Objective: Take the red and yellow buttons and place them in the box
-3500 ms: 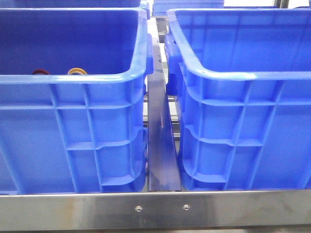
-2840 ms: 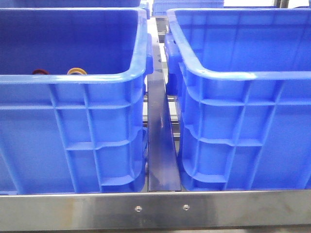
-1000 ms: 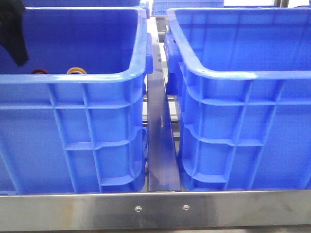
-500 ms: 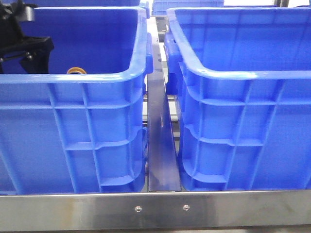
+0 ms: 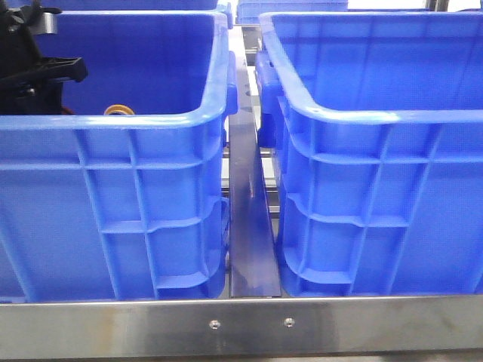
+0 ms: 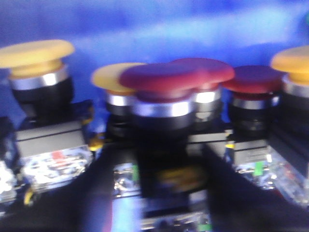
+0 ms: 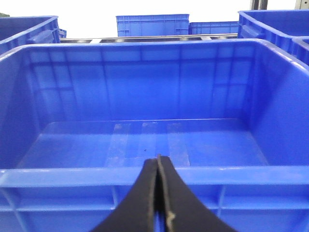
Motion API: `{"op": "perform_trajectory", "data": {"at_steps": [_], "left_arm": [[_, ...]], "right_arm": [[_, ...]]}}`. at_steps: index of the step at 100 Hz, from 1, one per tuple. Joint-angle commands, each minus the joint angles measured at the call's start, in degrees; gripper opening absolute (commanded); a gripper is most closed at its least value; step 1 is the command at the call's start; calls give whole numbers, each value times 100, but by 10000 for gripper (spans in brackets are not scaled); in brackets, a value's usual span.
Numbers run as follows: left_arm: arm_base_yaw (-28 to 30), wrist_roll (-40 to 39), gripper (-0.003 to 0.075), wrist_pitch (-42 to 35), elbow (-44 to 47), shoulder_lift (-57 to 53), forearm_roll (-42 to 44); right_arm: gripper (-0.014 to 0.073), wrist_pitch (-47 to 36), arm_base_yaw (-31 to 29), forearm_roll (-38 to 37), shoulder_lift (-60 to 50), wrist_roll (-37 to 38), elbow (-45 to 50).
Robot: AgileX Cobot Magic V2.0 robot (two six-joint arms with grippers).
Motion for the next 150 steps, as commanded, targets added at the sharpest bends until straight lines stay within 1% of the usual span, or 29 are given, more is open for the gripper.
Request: {"op": "perform_trajectory", "data": {"at_steps": [1, 20, 41, 58, 80, 94, 108, 132, 139, 150], "left_arm": [[-42, -43, 100, -123, -170, -282, -65], [-42, -9, 89, -185, -170, -410, -77], [-42, 27, 84, -750, 73, -1221, -167], [-161, 38, 84, -1509, 855, -2248, -269], [-671, 38, 84, -2423, 1985, -3609, -293], [-1183, 38, 84, -2814, 2527, -4230, -307], [-1923, 38, 84, -2944, 2781, -4561, -385], [-3544, 38, 84, -2982, 2797, -4520, -425], [-3948, 38, 84, -3026, 2797, -4441, -425], [-4405, 38, 84, -3233, 2797, -4249, -425]], "right_arm": [[-102, -487, -16, -54, -120, -1, 24], [-102, -487, -16, -54, -120, -1, 24], [-102, -487, -16, -54, -120, -1, 24], [-102, -487, -16, -54, -120, -1, 24], [-102, -487, -16, -54, -120, -1, 24], [-102, -487, -16, -54, -120, -1, 24], [-102, -487, -16, -54, -120, -1, 24], [-102, -487, -16, -54, -120, -1, 24], [-102, -487, -16, -54, -120, -1, 24], [-102, -487, -16, -54, -120, -1, 24]]}}
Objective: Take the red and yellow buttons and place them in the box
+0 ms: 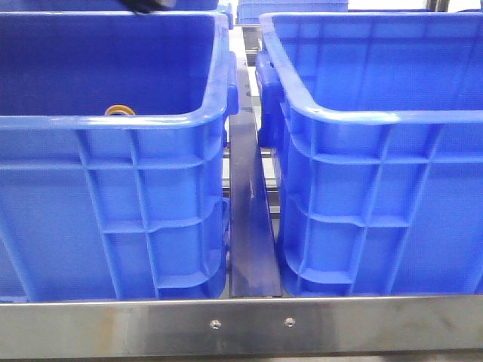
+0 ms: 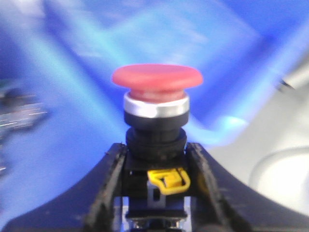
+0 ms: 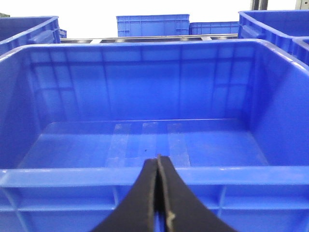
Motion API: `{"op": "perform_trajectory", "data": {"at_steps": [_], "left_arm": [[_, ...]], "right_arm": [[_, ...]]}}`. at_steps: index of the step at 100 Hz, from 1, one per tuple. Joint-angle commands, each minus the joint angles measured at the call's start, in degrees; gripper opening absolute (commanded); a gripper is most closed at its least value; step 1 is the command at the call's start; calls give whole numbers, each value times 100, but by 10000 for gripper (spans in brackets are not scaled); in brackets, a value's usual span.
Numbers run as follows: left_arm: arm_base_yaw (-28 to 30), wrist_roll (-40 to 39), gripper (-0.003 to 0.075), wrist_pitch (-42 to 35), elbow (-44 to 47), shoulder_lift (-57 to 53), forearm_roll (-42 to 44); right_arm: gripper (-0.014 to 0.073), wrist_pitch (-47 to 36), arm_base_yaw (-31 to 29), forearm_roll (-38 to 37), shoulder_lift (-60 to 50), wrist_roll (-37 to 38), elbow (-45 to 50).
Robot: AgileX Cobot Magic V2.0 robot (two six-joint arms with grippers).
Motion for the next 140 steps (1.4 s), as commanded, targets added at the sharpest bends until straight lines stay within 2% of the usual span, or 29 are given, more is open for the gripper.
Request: {"op": "perform_trajectory", "data": {"at_steps": [1, 17, 41, 48, 67, 81, 95, 110, 117, 124, 136, 140], "left_arm": [[-381, -9, 84, -600, -160, 45, -102], [-776, -9, 84, -578, -160, 340, -102], [-840, -9, 84, -589, -160, 419, -102], [-840, -9, 84, -589, -160, 419, -102], [-840, -9, 84, -589, -160, 419, -102], [-840, -9, 84, -589, -160, 419, -102], [-840, -9, 84, -589, -160, 419, -102], [-840, -9, 84, -589, -160, 419, -102], [-840, -9, 84, -589, -160, 419, -102], [-840, -9, 84, -589, -160, 419, -102], [-840, -9, 84, -589, -160, 419, -102], [-840, -9, 84, -589, -160, 419, -102]], "right_arm": [[-102, -493, -16, -54, -120, -1, 24], [-102, -504, -16, -54, -115, -1, 24], [-102, -482, -16, -48, -116, -1, -202], [-102, -126, -16, -48, -116, -1, -463], [-102, 1958, -11, -14, -62, -1, -1684], [-102, 3104, -11, 4, 289, -1, -2491], [-102, 3739, -11, 4, 1016, -1, -3064], [-88, 3952, -11, 4, 1871, -1, -3611], [-21, 3952, -11, 4, 2252, -1, -3825], [109, 3947, -11, 4, 2612, -1, -4011], [451, 3853, -11, 10, 3088, -1, -4279], [527, 3784, -11, 60, 3178, -1, -4357]]}}
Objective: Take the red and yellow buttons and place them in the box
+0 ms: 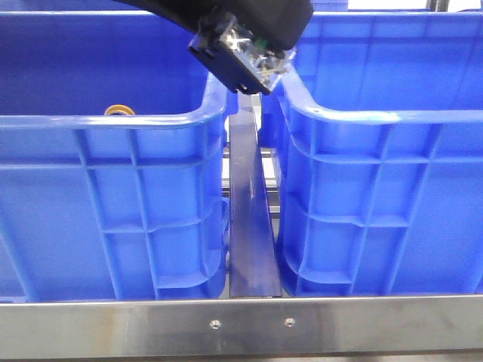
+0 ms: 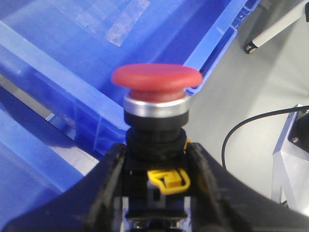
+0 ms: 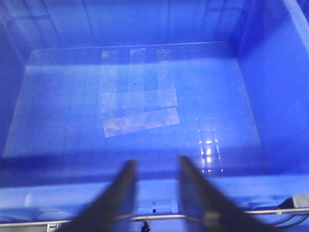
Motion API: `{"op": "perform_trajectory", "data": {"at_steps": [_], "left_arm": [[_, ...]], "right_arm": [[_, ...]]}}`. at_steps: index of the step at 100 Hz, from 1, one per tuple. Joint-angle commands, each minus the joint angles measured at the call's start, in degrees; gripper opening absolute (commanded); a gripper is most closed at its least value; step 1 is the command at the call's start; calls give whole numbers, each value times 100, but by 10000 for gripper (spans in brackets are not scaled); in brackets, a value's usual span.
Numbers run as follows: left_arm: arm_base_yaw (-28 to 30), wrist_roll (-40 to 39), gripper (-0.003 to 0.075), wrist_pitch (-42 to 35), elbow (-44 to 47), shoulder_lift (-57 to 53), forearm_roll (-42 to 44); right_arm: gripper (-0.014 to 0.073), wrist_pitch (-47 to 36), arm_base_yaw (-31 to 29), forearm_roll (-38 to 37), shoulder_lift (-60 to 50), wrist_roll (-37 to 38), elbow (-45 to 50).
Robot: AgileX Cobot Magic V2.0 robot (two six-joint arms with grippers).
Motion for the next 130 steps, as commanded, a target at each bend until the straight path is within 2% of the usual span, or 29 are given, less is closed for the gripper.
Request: {"op": "perform_trajectory", "data": {"at_steps": [1, 9, 18, 27, 40, 56, 70, 84, 130], "left_arm": [[-39, -9, 84, -444, -160, -131, -91], [-39, -9, 84, -444, -160, -131, -91], [-39, -9, 84, -434, -160, -131, -91], [-39, -9, 84, -434, -160, -131, -91], [-39, -9, 84, -434, -160, -131, -91], [-39, -9, 84, -434, -160, -131, -91], [-39, -9, 84, -434, -160, -131, -91], [-39, -9, 84, -434, -160, -131, -91], [-39, -9, 84, -444, -160, -119, -91]], "right_arm": [[552, -512, -11, 55, 309, -1, -353], [626, -774, -11, 388, 423, -1, -438], [610, -1028, 10, 972, 492, -7, -528], [582, -927, 32, 1792, 607, -116, -647], [541, -270, 139, 3334, 998, -836, -888], [535, 639, 198, 5522, 1661, -1711, -1123], [535, 1401, 198, 6855, 2270, -2473, -1301], [535, 1800, 198, 7357, 2813, -2769, -1442], [535, 1803, 989, 7338, 3672, -2889, -1684]]}}
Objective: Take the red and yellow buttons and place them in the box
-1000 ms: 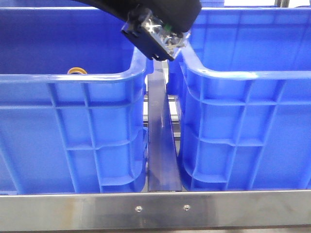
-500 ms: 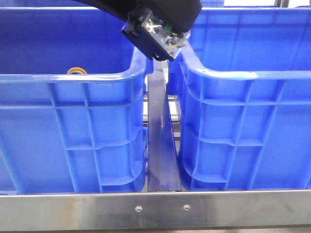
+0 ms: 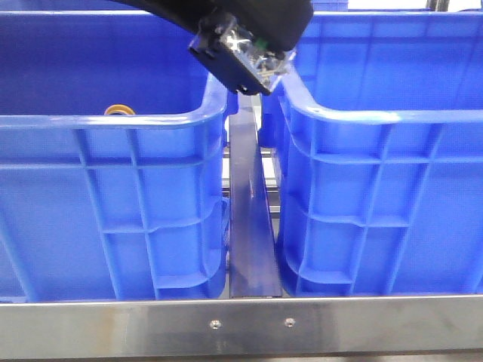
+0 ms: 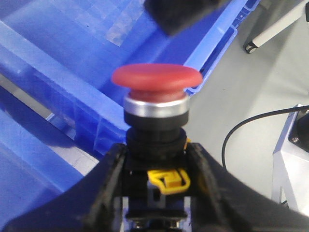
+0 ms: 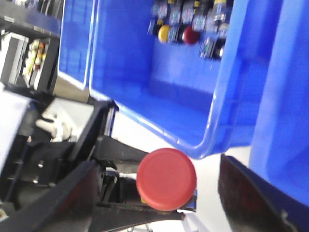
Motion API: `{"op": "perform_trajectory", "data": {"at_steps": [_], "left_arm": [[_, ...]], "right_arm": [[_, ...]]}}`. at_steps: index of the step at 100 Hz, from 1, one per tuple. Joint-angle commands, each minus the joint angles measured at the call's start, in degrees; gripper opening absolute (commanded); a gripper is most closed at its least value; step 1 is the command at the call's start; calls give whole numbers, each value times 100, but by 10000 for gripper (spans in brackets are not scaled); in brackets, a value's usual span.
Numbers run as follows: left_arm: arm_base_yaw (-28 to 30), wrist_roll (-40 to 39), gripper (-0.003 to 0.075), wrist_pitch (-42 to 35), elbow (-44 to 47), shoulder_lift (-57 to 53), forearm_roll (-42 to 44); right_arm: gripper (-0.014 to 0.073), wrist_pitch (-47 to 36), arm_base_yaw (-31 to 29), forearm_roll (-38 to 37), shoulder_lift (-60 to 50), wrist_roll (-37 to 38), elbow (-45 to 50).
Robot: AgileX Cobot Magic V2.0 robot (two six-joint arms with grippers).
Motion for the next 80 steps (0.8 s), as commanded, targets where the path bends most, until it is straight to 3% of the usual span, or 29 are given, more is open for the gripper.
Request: {"op": "perform_trajectory", "data": {"at_steps": [1, 20, 38, 45, 65, 80], "left_arm": [[-39, -9, 84, -444, -160, -129, -91], [-39, -9, 84, -444, -160, -129, -91], [-39, -9, 84, -433, -160, -129, -91], [-39, -9, 84, -433, -160, -129, -91], [-39, -9, 84, -383, -160, -129, -91], [-39, -9, 85, -395, -160, -129, -91]], "right_arm": [[535, -34, 183, 390, 29, -101, -201], [535, -181, 666, 374, 132, -102, -201], [531, -230, 765, 374, 132, -102, -201], [475, -230, 765, 374, 132, -102, -201], [169, -230, 765, 374, 132, -107, -201], [148, -230, 765, 374, 132, -107, -201]]}}
